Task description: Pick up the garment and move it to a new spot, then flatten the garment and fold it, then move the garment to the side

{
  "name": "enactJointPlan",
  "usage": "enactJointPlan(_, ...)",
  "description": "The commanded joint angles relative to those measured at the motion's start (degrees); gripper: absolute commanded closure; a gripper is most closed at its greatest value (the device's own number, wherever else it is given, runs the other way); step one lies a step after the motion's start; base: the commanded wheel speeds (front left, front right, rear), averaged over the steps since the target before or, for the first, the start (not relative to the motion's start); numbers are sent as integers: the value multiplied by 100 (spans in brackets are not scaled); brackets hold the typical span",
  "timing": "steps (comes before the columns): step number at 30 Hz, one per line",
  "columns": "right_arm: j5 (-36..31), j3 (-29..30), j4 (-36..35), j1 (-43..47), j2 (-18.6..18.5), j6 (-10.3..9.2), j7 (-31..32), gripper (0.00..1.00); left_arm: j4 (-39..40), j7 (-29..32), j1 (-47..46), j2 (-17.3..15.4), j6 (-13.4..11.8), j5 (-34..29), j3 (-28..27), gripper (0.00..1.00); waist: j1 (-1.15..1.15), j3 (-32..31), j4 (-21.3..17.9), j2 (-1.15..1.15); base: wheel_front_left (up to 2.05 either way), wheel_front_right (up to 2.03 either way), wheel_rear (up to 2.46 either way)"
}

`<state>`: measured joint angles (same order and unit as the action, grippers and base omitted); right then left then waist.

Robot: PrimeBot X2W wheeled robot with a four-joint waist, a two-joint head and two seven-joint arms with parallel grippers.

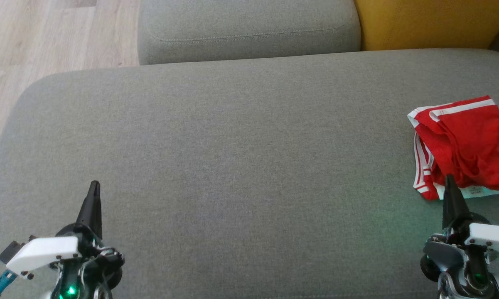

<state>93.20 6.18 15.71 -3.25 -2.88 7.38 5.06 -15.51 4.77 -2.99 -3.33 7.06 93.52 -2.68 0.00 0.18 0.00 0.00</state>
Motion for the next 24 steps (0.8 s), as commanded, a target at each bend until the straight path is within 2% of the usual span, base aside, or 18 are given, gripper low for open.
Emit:
enactJointPlan(1, 9, -101, -176, -281, -98, 11, 34, 100, 153, 40, -306, -73, 43, 1, -221, 100, 0, 0, 0, 0, 0, 0, 0)
enactJointPlan(24, -23, -63, -173, -284, -71, 11, 65, 100, 151, 75, -309, -42, 43, -36, -265, 100, 0, 0, 0, 0, 0, 0, 0)
